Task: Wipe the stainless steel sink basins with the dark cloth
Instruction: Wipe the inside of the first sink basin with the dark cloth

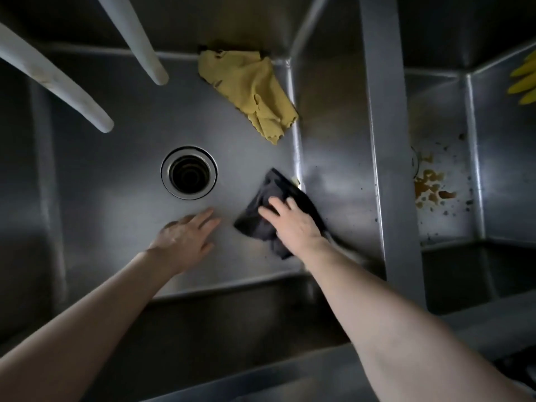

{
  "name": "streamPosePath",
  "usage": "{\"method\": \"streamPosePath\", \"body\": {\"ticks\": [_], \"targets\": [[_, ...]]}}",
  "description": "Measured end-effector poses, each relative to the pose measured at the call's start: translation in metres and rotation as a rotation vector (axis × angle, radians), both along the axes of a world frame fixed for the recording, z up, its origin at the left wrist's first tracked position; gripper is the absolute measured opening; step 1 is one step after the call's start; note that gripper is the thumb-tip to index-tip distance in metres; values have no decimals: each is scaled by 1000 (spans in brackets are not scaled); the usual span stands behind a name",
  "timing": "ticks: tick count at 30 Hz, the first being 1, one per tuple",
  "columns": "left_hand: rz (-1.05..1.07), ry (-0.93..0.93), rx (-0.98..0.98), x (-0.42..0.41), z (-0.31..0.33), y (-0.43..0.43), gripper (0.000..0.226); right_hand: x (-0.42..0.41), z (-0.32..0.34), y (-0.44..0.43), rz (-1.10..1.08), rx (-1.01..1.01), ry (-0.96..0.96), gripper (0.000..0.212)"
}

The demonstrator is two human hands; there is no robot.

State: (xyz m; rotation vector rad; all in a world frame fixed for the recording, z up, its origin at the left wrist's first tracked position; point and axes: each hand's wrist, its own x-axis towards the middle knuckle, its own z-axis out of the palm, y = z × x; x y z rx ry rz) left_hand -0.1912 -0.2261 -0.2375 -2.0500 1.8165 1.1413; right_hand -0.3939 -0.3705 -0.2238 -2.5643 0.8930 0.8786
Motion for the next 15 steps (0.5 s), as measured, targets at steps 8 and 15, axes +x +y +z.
{"method": "streamPosePath", "body": {"ticks": [8, 15], "targets": [[26, -4, -55, 8, 1, 5, 62, 16, -13, 2, -80, -11, -71, 55], [-41, 5, 53, 8, 11, 25, 64, -6, -2, 59, 22, 267, 80, 54]]}}
